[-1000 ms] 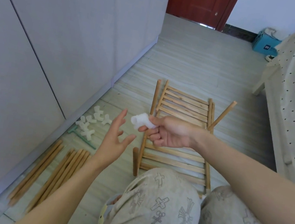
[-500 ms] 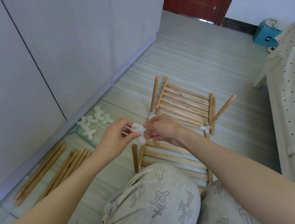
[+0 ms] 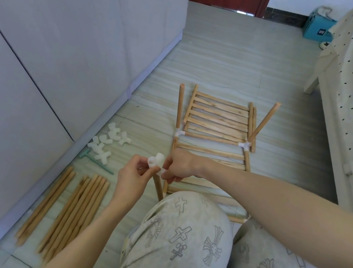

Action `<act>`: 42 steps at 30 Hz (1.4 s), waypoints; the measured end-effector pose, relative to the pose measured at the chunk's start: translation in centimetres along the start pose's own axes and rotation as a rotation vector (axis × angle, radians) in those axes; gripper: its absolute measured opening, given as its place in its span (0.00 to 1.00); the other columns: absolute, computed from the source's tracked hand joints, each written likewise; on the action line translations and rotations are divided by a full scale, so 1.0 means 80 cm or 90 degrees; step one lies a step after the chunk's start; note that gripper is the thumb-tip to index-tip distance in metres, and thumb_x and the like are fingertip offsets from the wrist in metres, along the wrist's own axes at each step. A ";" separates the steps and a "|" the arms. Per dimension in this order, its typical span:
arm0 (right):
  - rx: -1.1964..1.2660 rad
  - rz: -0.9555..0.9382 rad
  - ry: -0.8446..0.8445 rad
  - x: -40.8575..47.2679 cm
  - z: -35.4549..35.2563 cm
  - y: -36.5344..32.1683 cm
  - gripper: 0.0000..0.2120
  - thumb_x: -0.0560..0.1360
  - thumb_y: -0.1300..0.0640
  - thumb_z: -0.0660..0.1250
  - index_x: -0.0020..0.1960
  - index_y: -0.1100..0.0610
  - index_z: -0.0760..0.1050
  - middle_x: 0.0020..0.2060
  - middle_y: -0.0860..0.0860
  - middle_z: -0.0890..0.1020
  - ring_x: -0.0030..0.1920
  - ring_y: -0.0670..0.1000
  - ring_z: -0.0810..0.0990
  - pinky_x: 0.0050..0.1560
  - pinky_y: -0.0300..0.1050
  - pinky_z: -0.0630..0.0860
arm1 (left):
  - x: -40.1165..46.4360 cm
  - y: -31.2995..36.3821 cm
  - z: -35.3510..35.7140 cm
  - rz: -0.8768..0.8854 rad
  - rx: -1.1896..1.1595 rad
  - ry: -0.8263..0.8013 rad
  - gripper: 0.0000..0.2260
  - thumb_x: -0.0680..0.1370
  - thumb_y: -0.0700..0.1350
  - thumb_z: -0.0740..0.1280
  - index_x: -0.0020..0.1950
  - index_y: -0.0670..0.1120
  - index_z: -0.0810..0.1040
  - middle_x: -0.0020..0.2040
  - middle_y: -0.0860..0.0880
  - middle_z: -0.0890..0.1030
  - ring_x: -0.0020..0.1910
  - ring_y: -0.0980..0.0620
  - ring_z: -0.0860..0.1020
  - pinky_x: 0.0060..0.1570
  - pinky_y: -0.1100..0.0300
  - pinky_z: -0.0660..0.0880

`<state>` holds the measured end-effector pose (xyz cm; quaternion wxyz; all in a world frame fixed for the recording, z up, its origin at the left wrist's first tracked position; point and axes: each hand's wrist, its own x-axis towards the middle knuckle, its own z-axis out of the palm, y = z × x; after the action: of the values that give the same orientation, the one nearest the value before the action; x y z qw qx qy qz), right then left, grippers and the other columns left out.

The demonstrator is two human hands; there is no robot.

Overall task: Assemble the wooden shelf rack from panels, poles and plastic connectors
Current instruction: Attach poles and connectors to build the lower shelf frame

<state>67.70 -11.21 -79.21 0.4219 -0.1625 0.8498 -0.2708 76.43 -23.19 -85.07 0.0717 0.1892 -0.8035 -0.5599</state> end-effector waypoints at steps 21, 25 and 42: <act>0.010 -0.029 -0.004 0.003 -0.007 0.011 0.11 0.74 0.64 0.68 0.55 0.67 0.75 0.41 0.58 0.80 0.41 0.52 0.79 0.48 0.43 0.79 | 0.003 0.005 -0.010 -0.273 -0.402 -0.096 0.08 0.77 0.43 0.66 0.50 0.38 0.75 0.54 0.37 0.81 0.56 0.44 0.80 0.60 0.54 0.74; -0.004 -0.024 -0.009 0.003 -0.005 0.010 0.11 0.74 0.65 0.68 0.55 0.67 0.75 0.42 0.59 0.80 0.40 0.52 0.79 0.48 0.44 0.79 | 0.005 0.004 -0.010 -0.284 -0.405 -0.096 0.12 0.77 0.44 0.66 0.54 0.36 0.74 0.54 0.37 0.80 0.57 0.43 0.79 0.58 0.55 0.75; -0.195 -0.068 0.059 0.009 0.014 0.013 0.14 0.76 0.55 0.66 0.32 0.57 0.71 0.34 0.53 0.79 0.28 0.44 0.73 0.31 0.35 0.70 | 0.020 -0.003 0.003 -0.307 -0.338 -0.160 0.08 0.79 0.43 0.64 0.53 0.38 0.74 0.50 0.41 0.82 0.51 0.48 0.81 0.49 0.60 0.76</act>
<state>68.13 -11.13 -80.83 0.3375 -0.2568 0.8900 -0.1675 74.94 -23.70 -85.51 -0.1146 0.2779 -0.5656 -0.7680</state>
